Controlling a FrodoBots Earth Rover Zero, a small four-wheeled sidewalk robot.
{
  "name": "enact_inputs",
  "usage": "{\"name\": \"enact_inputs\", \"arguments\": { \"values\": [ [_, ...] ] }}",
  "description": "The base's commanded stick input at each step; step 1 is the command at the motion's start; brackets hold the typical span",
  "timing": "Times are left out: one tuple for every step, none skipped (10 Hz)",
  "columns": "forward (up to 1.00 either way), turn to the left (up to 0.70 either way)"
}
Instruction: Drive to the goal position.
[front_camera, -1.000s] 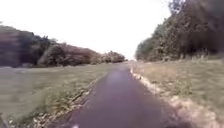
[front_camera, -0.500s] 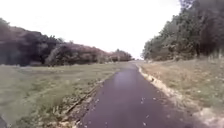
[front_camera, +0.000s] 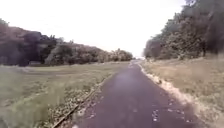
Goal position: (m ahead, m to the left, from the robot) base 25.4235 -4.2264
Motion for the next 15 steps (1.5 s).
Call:
{"name": "enact_inputs", "arguments": {
  "values": [
    [1.00,-0.01],
    [1.00,0.00],
    [1.00,0.00],
    [1.00,0.00],
    [1.00,0.00],
    [1.00,0.00],
    [1.00,0.00],
    [1.00,0.00],
    [1.00,0.00],
    [1.00,-0.12],
    [1.00,-0.19],
    [1.00,-0.26],
    [1.00,-0.22],
    [1.00,0.00],
    [1.00,0.00]
  ]
}}
